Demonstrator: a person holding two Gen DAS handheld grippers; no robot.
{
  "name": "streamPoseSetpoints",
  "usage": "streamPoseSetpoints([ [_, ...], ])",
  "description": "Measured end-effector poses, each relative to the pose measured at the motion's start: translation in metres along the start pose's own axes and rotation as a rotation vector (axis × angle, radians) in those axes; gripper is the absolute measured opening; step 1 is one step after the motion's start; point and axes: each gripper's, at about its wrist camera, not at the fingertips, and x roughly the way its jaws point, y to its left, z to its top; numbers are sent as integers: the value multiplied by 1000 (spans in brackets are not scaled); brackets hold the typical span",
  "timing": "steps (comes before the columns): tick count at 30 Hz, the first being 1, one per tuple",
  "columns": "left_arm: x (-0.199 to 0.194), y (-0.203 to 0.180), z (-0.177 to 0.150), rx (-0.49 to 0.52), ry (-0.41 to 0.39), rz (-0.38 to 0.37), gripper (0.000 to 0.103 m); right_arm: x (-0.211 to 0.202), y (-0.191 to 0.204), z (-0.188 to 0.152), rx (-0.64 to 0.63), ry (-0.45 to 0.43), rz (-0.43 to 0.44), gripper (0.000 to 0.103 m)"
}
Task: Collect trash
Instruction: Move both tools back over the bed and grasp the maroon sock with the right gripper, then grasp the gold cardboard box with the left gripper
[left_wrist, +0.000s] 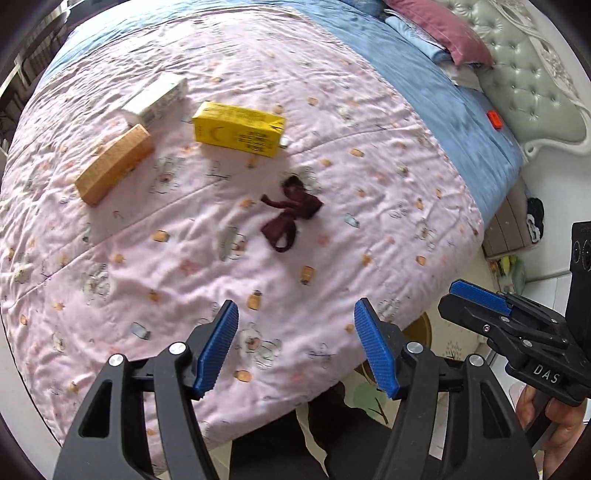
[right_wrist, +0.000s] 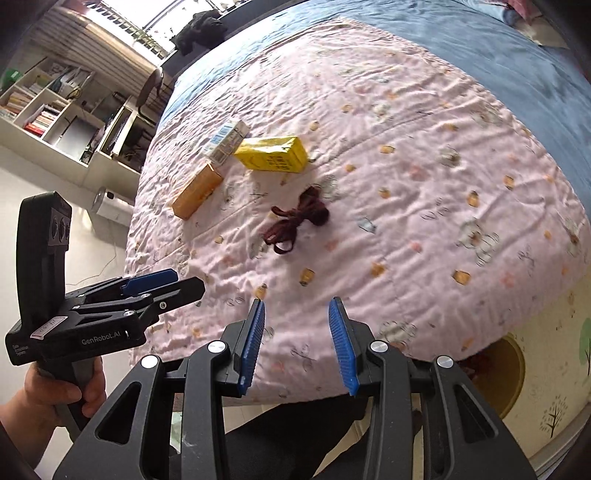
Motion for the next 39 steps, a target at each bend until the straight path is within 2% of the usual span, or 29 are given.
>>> streamPoseSetpoints([
  [4, -2, 35, 9, -38, -5, 20, 66, 26, 26, 21, -21, 17, -1, 36],
  [8, 0, 58, 16, -89, -15, 17, 69, 52, 32, 39, -4, 52, -11, 36],
  [17, 14, 94, 38, -142, -20, 63, 69, 126, 6, 76, 137, 154, -14, 36],
  [23, 31, 116, 57, -138, -8, 116, 69, 172, -15, 86, 245, 222, -76, 39],
  [29, 45, 137, 77, -171, 4, 128, 69, 192, -29, 93, 302, 268, -146, 39],
  [30, 47, 140, 80, -173, 7, 131, 69, 194, -29, 95, 294, 272, -151, 34],
  [31, 49, 143, 84, -177, 8, 134, 69, 196, -26, 96, 271, 279, -160, 24],
  [33, 52, 149, 91, -184, 10, 137, 69, 195, -17, 99, 210, 280, -175, 19],
  [39, 58, 163, 114, -162, 13, 162, 69, 180, 23, 116, 59, 234, -91, 18],
])
